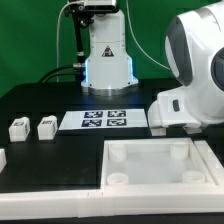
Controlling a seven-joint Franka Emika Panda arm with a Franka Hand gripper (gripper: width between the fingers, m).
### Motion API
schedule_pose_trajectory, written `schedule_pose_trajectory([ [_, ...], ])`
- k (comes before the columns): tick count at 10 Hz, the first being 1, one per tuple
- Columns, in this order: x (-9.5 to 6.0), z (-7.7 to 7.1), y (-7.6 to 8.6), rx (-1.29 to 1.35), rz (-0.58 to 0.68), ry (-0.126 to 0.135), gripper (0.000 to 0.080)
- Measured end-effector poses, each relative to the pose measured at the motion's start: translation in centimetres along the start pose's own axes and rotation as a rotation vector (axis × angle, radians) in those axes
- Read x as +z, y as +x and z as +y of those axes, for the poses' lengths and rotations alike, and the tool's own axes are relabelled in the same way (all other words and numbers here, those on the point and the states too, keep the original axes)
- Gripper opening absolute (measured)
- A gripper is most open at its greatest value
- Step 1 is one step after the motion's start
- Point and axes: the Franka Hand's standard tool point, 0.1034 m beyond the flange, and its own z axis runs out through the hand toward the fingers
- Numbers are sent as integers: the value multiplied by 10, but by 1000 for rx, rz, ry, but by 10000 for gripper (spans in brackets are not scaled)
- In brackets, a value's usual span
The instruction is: Assemble one leg
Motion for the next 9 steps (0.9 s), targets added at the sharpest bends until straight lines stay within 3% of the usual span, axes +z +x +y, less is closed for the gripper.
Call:
schedule_pose_trajectory([
  [7, -3, 2, -2, -5, -8, 0, 292],
  [9, -47, 11, -20, -35, 32, 10, 292],
])
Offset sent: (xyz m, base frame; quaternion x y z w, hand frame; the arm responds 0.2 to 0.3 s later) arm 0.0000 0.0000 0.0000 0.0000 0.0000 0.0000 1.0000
